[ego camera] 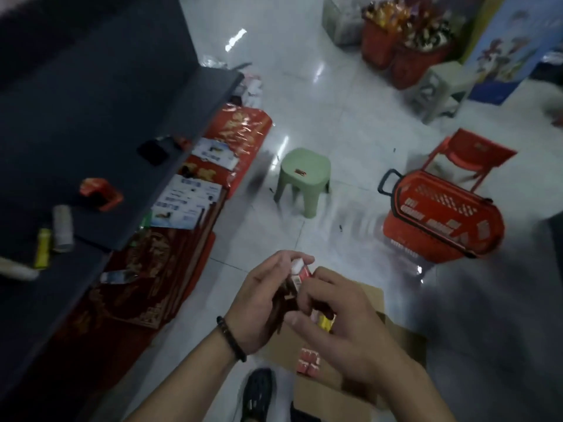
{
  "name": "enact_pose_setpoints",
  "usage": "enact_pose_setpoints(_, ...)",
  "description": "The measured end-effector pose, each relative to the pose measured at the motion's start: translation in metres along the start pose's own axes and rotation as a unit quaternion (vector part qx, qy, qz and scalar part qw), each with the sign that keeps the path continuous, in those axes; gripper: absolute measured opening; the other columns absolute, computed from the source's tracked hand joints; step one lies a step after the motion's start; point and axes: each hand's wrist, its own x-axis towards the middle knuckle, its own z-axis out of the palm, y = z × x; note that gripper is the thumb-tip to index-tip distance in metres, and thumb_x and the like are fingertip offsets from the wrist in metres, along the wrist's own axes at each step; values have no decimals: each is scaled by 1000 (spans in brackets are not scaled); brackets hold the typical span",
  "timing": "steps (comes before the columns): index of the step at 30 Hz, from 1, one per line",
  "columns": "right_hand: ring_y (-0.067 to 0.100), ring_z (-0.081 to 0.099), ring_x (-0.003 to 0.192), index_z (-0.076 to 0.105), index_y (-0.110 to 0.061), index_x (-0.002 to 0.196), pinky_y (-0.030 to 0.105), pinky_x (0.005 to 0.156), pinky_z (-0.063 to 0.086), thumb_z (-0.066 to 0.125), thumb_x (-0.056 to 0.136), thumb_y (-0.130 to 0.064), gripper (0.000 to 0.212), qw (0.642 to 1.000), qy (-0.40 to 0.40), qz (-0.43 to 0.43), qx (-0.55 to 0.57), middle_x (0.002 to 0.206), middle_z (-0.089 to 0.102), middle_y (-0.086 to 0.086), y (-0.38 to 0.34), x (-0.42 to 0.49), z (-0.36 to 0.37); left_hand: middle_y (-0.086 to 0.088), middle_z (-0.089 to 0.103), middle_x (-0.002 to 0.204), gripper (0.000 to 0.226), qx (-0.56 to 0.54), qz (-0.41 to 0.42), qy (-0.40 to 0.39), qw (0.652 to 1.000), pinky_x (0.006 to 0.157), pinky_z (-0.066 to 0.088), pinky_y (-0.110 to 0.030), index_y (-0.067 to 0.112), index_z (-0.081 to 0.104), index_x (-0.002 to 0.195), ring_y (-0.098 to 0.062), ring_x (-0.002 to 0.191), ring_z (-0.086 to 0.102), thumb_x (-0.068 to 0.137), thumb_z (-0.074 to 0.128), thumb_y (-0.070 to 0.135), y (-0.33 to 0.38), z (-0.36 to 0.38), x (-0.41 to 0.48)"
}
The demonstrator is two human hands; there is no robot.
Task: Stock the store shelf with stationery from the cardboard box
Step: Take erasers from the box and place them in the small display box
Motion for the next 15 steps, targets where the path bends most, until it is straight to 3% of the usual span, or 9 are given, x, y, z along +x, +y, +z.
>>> enact_pose_setpoints(3,16,47,63,47,-12,75,29,62,40,75,91,-17,32,980,-61,14,188,70,51,-2,-55,5,-8,-12,59,85,35,18,64,48,997,66,52,-31,13,70,96,-21,74,57,96,66,48,47,5,-46)
enact_pose_setpoints(5,25,51,59,41,-12,80,36,61,45,71,96,-5,35,954,-101,44,280,64,50,6,-86,6,-3,-15,52,81,40,28,97,96,990,61,47,-33,7,62,87,-24,70,49,92,72,45,70,2,-75)
enact_pose_setpoints(8,33,61,57,39,-20,81,51,61,48,65,103,-5,37,950,-122,50,281,71,65,2,-127,11,17,-16,46,79,47,18,117,151,981,58,45,-33,2,57,86,-23,66,45,83,78,44,101,-9,-120)
enact_pose_setpoints(10,37,63,58,42,-19,85,43,59,50,60,107,-8,30,952,-100,39,285,85,75,14,-160,13,32,-18,45,75,51,24,121,172,977,58,40,-34,-3,53,88,-24,62,44,87,79,42,119,-22,-152)
enact_pose_setpoints(13,33,64,57,49,-12,101,28,51,49,57,108,-11,11,954,-80,20,290,84,76,19,-213,15,60,-21,53,80,47,28,139,214,966,64,40,-43,-2,58,90,-31,73,47,93,77,41,141,-49,-202)
enact_pose_setpoints(15,32,66,59,53,-18,109,38,53,51,58,108,-16,6,960,-79,-11,268,81,76,16,-246,17,85,-24,58,83,45,30,158,232,959,71,41,-48,-3,59,92,-34,77,51,95,76,38,154,-72,-236)
